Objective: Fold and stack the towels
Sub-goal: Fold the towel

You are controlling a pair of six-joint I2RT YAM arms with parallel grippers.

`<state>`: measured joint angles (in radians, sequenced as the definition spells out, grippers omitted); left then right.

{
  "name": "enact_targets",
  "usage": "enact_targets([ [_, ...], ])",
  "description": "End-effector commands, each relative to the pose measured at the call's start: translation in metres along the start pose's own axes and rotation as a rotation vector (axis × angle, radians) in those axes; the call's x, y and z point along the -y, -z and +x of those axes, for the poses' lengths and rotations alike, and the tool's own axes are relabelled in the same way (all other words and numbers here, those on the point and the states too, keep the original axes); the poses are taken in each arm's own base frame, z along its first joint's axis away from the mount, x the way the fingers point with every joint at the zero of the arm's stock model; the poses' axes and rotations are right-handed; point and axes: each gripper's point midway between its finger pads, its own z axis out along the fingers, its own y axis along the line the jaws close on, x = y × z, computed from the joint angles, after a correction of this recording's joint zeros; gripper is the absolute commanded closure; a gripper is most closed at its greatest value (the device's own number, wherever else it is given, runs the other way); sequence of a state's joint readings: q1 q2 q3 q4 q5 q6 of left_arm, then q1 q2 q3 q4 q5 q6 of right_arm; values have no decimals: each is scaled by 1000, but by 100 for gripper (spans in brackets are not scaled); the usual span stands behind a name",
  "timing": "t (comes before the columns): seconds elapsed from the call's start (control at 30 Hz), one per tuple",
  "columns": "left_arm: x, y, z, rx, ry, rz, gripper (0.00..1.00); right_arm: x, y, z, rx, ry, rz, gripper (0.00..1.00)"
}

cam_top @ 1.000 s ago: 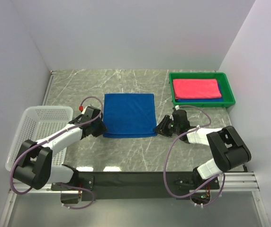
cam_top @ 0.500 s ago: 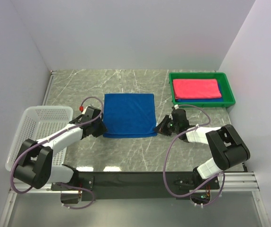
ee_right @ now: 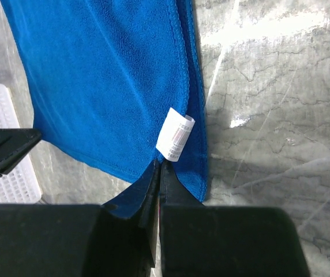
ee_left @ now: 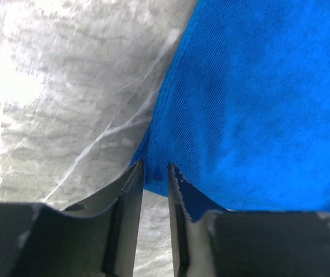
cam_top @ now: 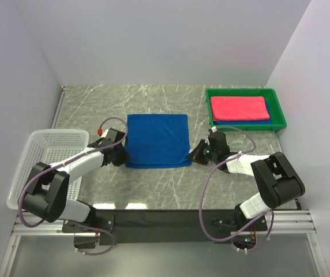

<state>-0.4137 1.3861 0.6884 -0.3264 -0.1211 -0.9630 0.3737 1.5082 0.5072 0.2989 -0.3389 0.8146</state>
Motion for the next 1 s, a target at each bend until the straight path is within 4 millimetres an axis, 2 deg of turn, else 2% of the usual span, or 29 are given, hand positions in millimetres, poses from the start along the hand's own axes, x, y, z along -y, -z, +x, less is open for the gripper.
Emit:
enact_targets([
  [0.0, 18, 3, -17, 47, -5, 32, 72, -18, -1, -13, 37, 31, -44, 100],
  [0.3, 15, -4, -14, 26, -14, 7, 86, -17, -1, -13, 36, 35, -41, 100],
  [0.4, 11, -5, -12, 22, -22, -9, 98, -17, -2, -13, 35, 36, -40, 100],
  [0.5, 9, -3, -18, 41, -38, -31, 99, -21, -3, -16, 39, 45, -48, 100],
  [0.63, 21, 13, -41, 87, -46, -22, 99, -30, 1, -27, 54, 74, -39, 100],
  [0.77, 40, 37, -72, 153, -48, 14, 99, -51, 14, -47, 102, 116, -50, 100],
  [0.83, 46, 48, -81, 172, -48, 25, 99, -53, 20, -51, 113, 129, -39, 100],
  [0.87, 49, 57, -86, 178, -55, 27, 99, -62, 27, -56, 131, 142, -57, 100],
  [0.97, 53, 75, -91, 196, -50, 50, 99, -72, 43, -59, 152, 166, -69, 100],
])
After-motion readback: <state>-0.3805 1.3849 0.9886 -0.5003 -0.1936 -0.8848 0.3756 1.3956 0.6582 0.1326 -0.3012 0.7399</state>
